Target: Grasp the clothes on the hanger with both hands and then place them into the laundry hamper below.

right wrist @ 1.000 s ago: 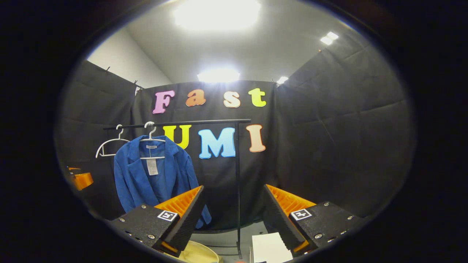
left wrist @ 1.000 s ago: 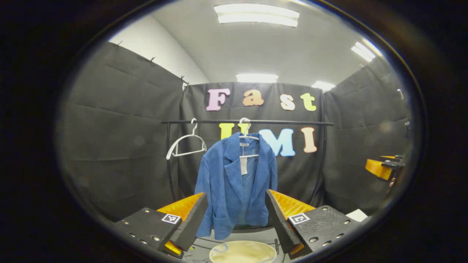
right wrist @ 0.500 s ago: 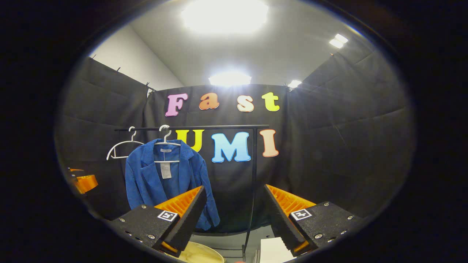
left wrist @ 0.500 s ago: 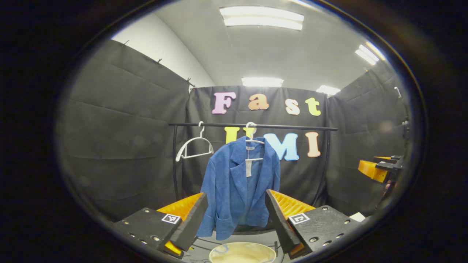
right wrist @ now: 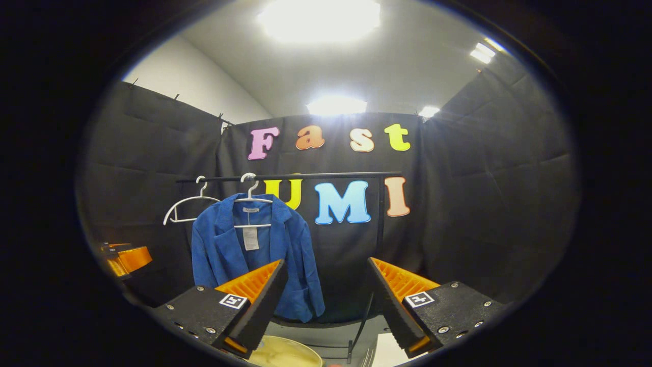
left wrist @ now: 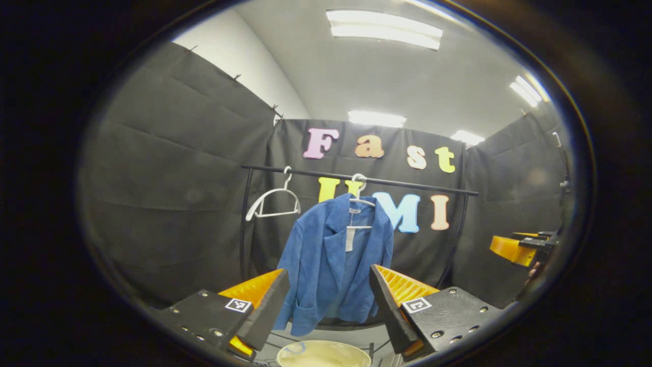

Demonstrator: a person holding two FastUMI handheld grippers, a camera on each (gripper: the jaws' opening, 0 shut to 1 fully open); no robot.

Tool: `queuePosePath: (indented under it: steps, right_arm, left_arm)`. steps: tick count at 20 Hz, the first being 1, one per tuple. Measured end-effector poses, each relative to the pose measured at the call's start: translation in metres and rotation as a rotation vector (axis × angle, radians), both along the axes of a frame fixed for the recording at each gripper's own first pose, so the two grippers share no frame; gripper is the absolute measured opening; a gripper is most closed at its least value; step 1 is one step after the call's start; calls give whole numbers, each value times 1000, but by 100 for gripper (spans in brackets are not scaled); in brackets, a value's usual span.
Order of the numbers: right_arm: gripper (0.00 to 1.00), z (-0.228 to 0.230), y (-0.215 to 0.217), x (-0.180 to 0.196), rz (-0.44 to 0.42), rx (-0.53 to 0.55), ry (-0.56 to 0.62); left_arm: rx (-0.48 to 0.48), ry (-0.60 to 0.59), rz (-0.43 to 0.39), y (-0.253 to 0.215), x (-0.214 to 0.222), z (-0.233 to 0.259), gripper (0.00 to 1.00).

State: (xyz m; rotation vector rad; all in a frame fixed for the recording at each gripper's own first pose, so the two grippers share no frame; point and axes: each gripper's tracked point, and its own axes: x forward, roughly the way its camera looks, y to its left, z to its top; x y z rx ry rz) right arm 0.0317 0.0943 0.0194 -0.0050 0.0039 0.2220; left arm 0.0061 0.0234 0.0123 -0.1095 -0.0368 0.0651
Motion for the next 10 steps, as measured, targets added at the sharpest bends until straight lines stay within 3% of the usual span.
queuePosePath:
  steps: [5,10]
  right_arm:
    - [96,5,29,53,56,31,10]
    - [96,-8,73,127,136,65,60]
  left_arm:
    - [59,13,35,-6,43,13,92]
    - [41,30,88,-11,99,13,92]
